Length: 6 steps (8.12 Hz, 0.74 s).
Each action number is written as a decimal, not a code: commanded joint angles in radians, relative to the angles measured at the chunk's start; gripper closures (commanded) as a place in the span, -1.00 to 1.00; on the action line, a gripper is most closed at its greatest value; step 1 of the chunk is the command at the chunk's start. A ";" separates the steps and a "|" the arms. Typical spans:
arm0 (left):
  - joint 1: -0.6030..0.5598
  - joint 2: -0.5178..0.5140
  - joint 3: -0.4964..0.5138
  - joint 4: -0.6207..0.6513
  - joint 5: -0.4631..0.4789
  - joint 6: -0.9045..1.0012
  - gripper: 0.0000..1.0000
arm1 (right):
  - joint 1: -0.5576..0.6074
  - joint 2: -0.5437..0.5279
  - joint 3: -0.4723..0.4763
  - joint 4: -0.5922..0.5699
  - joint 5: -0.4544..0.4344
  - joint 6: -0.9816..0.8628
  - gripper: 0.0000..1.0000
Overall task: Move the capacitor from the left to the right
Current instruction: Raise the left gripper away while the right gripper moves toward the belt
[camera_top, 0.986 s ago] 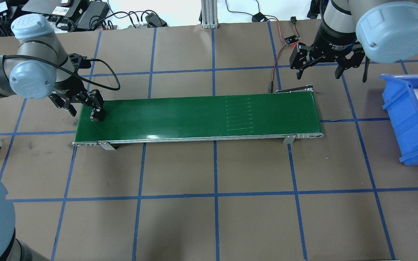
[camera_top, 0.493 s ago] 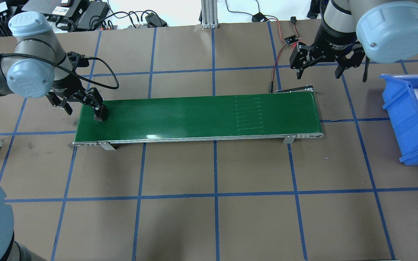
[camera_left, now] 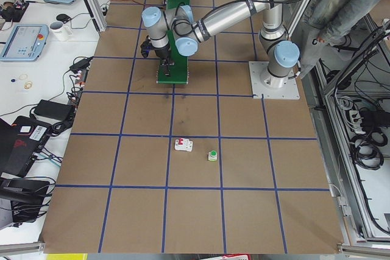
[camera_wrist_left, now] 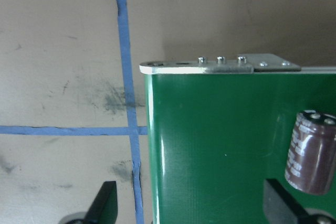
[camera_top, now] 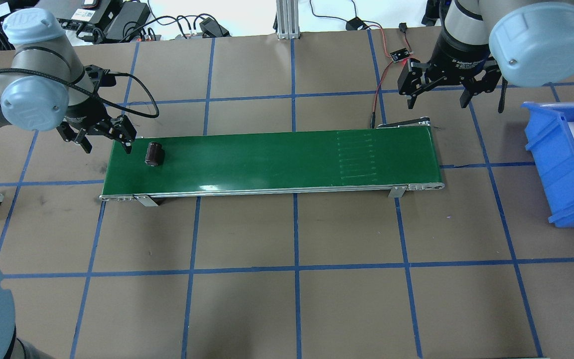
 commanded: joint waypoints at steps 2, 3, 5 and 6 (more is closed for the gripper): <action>0.015 0.034 0.115 -0.105 0.019 0.013 -1.00 | 0.000 -0.001 0.000 -0.005 0.003 0.002 -1.00; 0.014 0.048 0.135 -0.150 0.019 0.013 -1.00 | 0.000 0.001 0.000 -0.005 0.011 0.009 -1.00; 0.014 0.085 0.177 -0.259 0.019 0.013 -1.00 | 0.000 0.003 0.008 -0.005 0.023 0.012 -1.00; 0.014 0.111 0.192 -0.325 0.026 0.013 -1.00 | 0.001 0.003 0.027 -0.008 0.029 0.017 -1.00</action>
